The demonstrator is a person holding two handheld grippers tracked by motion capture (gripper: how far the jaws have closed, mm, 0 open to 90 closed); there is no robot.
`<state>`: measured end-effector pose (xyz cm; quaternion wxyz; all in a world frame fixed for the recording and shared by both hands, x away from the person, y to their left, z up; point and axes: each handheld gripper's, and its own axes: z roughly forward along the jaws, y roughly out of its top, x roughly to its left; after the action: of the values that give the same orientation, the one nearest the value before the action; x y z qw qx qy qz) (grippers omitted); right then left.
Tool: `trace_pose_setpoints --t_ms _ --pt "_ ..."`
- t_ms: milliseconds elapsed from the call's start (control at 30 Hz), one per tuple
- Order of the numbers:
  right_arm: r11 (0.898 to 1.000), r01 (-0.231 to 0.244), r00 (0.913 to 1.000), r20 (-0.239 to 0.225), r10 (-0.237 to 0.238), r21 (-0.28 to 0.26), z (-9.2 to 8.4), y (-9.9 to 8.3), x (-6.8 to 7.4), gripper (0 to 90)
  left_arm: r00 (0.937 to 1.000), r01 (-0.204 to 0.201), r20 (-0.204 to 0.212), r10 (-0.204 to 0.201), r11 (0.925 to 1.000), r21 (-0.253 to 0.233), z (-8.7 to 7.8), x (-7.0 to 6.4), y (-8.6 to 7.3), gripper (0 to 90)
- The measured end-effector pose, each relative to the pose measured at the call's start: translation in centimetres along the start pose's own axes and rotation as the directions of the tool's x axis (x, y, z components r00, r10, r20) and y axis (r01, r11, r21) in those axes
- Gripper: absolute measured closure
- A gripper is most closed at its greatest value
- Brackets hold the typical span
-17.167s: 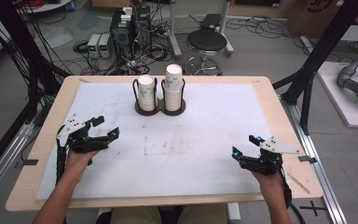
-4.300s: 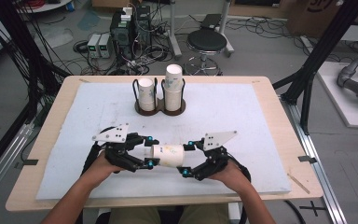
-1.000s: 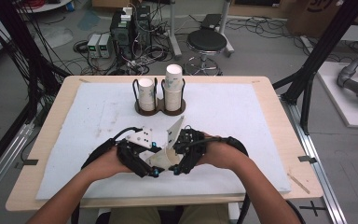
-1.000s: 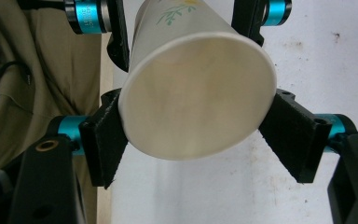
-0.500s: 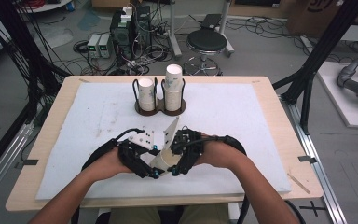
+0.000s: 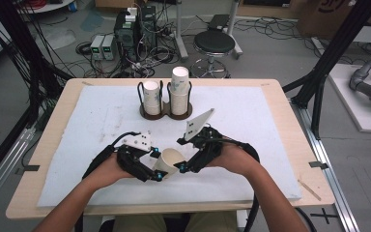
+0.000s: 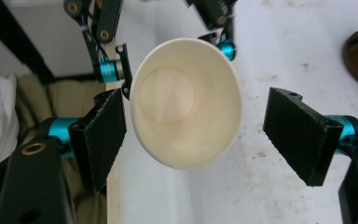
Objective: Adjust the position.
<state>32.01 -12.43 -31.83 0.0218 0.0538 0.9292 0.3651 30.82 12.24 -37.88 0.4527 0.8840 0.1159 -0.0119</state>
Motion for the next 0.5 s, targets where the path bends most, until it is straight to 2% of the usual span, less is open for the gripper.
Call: trace_pose_setpoints --t_ms 133,267,367,500 --pt "0.997 -0.047 0.9987 0.016 0.048 -0.063 -0.8 -1.0 -0.3 21.8 0.9992 0.033 -0.022 -0.034 0.9984 -0.046 -0.3 0.3 -0.9 33.0" --pt "0.99 -0.089 0.9937 0.058 0.096 -0.113 -1.4 -2.7 -0.5 21.8 0.9962 0.064 -0.052 -0.07 0.9927 -0.102 -0.9 0.7 -2.2 32.9" --pt "0.98 -0.13 0.9857 0.087 0.145 -0.152 -1.6 -4.1 -0.6 21.8 0.9921 0.08 -0.083 -0.093 0.9853 -0.151 -1.4 1.0 -3.2 32.9" --pt "0.96 -0.175 0.9702 0.127 0.206 -0.22 -1.8 -6.4 -0.3 21.5 0.9847 0.09 -0.127 -0.119 0.9727 -0.214 -2.0 1.2 -4.3 32.8"
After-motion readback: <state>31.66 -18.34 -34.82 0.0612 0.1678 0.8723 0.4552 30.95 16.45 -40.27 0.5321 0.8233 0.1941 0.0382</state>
